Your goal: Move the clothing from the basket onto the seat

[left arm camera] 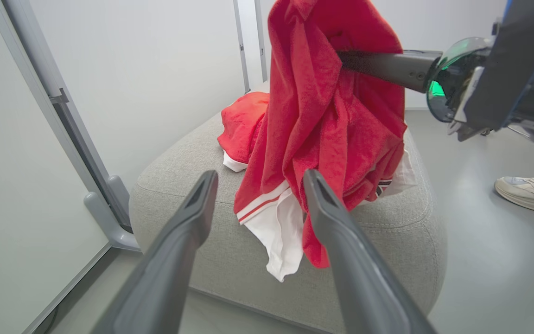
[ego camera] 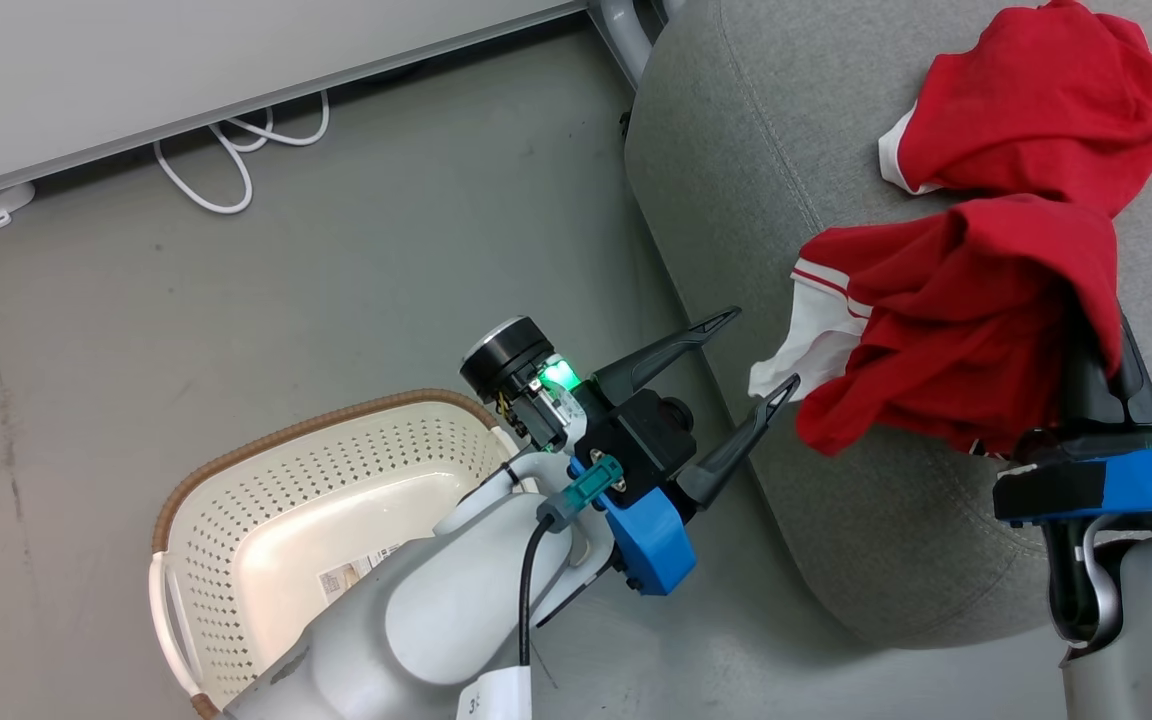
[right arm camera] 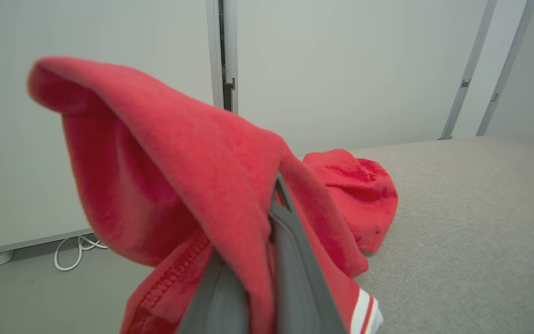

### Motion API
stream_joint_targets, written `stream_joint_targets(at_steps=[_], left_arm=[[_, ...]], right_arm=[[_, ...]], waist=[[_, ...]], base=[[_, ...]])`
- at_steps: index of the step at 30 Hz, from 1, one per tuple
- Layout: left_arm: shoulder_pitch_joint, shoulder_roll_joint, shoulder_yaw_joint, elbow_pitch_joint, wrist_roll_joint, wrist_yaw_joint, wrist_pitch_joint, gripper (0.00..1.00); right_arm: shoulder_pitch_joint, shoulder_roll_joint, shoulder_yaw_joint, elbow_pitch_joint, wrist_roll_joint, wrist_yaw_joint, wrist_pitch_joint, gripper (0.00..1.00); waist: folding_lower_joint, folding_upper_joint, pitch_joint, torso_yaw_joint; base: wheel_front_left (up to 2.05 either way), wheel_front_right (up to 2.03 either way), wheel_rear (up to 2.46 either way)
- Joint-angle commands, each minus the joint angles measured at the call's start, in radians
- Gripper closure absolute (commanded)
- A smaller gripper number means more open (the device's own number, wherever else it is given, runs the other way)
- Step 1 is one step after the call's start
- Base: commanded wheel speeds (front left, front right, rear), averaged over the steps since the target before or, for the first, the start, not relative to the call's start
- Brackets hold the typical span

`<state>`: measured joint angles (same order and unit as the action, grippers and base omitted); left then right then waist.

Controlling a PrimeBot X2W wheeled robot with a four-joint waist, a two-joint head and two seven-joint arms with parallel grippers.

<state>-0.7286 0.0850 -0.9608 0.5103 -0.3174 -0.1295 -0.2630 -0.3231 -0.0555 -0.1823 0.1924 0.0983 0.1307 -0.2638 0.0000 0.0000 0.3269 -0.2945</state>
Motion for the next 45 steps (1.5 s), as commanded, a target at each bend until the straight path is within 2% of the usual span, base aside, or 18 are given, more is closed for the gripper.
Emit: stream_joint_targets(at_steps=[1,5,10,17,22,28,32,35,40,42,45], left_arm=[[0.002,0.005,0.001,-0.001,-0.004,-0.001,-0.003,0.0],[-0.009,0.005,0.008,-0.012,0.002,-0.001,-0.003,0.0],[-0.046,0.021,0.009,-0.02,0.017,-0.001,-0.003,0.0],[-0.12,0.049,0.011,-0.023,0.048,-0.001,-0.003,0.0],[-0.19,0.082,-0.006,-0.024,0.067,-0.001,0.001,0.0],[-0.268,0.101,-0.008,-0.046,0.082,-0.001,0.011,0.0],[-0.293,0.108,-0.005,-0.06,0.088,0.008,0.012,0.0],[-0.296,0.112,-0.007,-0.061,0.089,0.009,0.01,0.0],[-0.295,0.113,-0.015,-0.053,0.085,0.009,0.007,0.0],[-0.298,0.111,-0.017,-0.052,0.082,0.009,0.007,0.0],[-0.304,0.108,-0.019,-0.051,0.079,0.009,0.006,0.0]], right_arm=[[0.004,0.002,-0.002,-0.007,0.002,0.0,-0.001,1.0],[-0.011,0.005,0.001,-0.014,0.007,0.0,-0.001,1.0],[-0.103,0.005,0.006,-0.042,0.008,0.0,-0.001,1.0],[-0.36,-0.028,-0.038,-0.091,0.008,0.0,-0.001,1.0],[-0.58,-0.11,-0.138,-0.113,0.015,0.0,-0.001,1.0],[-0.753,-0.276,-0.278,-0.069,0.037,0.0,-0.001,1.0],[-0.764,-0.351,-0.349,-0.006,0.034,0.0,-0.001,1.0],[-0.739,-0.36,-0.372,0.033,0.031,0.0,-0.001,1.0],[-0.685,-0.342,-0.382,0.137,0.013,0.0,-0.002,1.0],[-0.636,-0.307,-0.381,0.197,0.005,0.0,-0.001,1.0],[-0.613,-0.294,-0.375,0.252,-0.01,0.0,-0.001,1.0]], waist=[[0.0,0.0,0.0,-0.002],[0.0,0.0,0.011,0.001],[0.0,0.0,0.071,0.01],[0.0,0.0,0.212,0.019],[0.0,0.0,0.333,0.03],[0.0,0.0,0.458,0.054],[0.0,0.0,0.505,0.058],[0.0,0.0,0.514,0.056],[0.0,0.0,0.519,0.049],[0.0,0.0,0.519,0.047],[0.0,0.0,0.518,0.048]], base=[[0.0,0.0,0.0],[0.0,0.0,0.0],[0.0,0.0,0.0],[0.0,0.0,0.0],[0.0,0.0,0.0],[0.0,0.0,0.0],[0.0,0.0,0.0],[0.0,0.0,0.0],[0.0,0.0,0.0],[0.0,0.0,0.0],[0.0,0.0,0.0]])
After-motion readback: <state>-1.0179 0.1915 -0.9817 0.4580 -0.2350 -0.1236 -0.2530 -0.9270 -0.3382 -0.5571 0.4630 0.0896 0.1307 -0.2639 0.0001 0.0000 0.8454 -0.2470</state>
